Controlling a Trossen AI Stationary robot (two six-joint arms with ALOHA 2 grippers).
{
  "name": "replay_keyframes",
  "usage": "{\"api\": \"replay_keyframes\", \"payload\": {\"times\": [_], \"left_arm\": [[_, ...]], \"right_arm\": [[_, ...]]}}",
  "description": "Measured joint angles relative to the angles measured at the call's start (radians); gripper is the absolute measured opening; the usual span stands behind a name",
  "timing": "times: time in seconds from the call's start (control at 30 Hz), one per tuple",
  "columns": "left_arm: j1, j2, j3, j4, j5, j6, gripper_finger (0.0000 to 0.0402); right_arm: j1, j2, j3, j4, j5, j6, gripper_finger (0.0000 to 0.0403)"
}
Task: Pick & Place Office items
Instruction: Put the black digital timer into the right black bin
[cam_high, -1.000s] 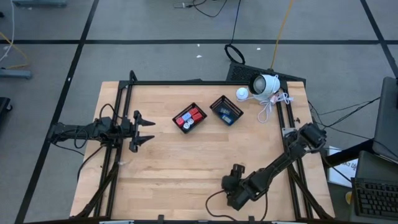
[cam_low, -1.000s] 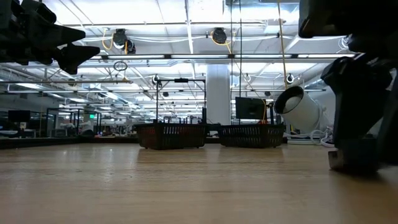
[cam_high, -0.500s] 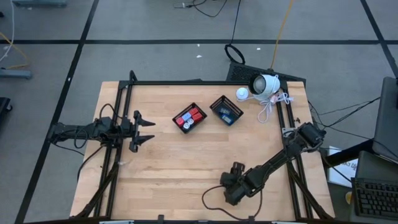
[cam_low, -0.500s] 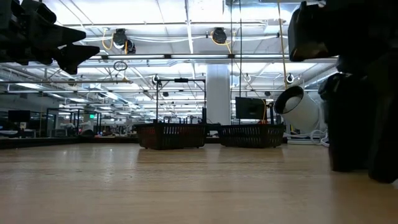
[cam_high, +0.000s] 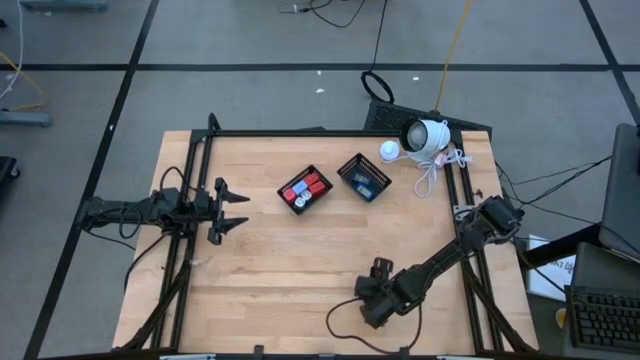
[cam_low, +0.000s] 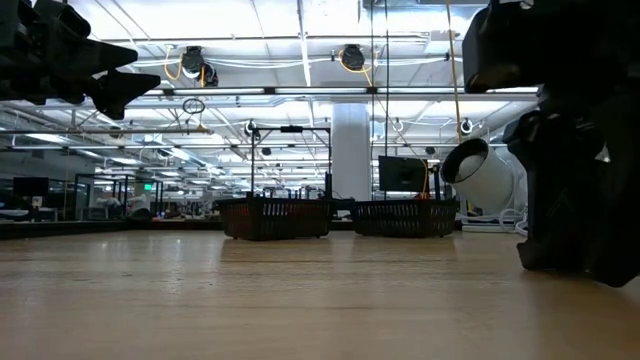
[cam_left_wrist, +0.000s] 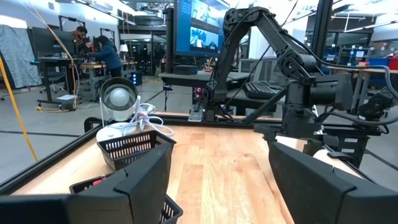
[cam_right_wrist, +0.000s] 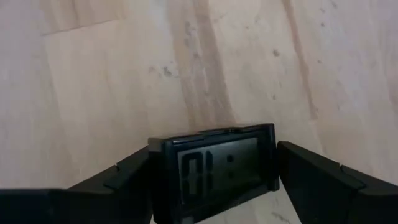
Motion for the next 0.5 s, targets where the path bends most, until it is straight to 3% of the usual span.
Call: {"api": "replay_keyframes", "payload": {"times": [0.23, 0.5], "left_arm": [[0.0, 0.0, 0.0, 0.0, 0.0, 0.0, 0.0284], [0.0, 0.0, 0.0, 0.0, 0.0, 0.0, 0.0273]], "right_arm": [[-0.004, 0.0, 0.0, 0.001, 0.001, -0.029, 0.0278], [-0.004, -0.001, 0.002, 0.001, 0.0, -0.03, 0.0231]]}}
